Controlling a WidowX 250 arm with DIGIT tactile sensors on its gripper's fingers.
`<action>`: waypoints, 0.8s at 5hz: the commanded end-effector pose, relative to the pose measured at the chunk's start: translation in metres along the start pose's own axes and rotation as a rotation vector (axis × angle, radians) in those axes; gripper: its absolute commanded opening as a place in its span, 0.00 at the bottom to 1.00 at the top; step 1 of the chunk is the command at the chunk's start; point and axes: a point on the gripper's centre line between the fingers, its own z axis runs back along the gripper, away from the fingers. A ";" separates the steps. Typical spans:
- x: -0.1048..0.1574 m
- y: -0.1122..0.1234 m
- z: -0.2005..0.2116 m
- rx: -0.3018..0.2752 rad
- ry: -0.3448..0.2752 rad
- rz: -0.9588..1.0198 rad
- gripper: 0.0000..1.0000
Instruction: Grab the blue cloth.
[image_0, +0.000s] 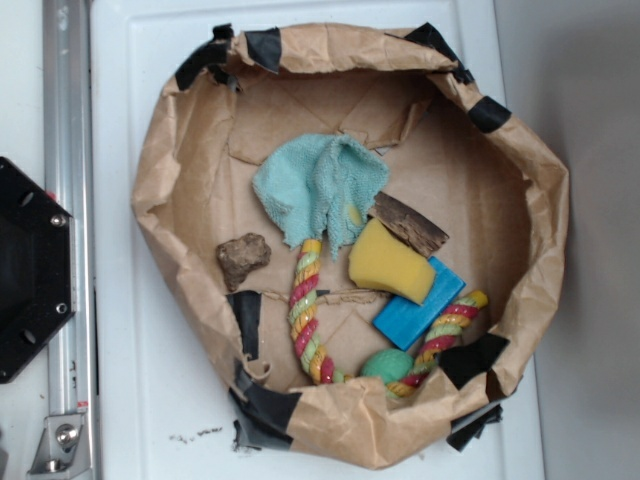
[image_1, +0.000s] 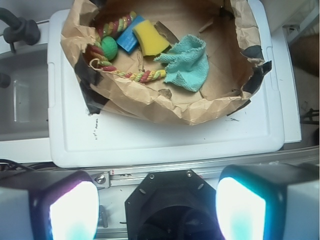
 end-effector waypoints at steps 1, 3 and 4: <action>0.000 0.000 0.000 0.000 0.000 0.000 1.00; 0.102 0.037 -0.058 0.176 -0.042 -0.238 1.00; 0.146 0.044 -0.084 0.173 -0.072 -0.458 1.00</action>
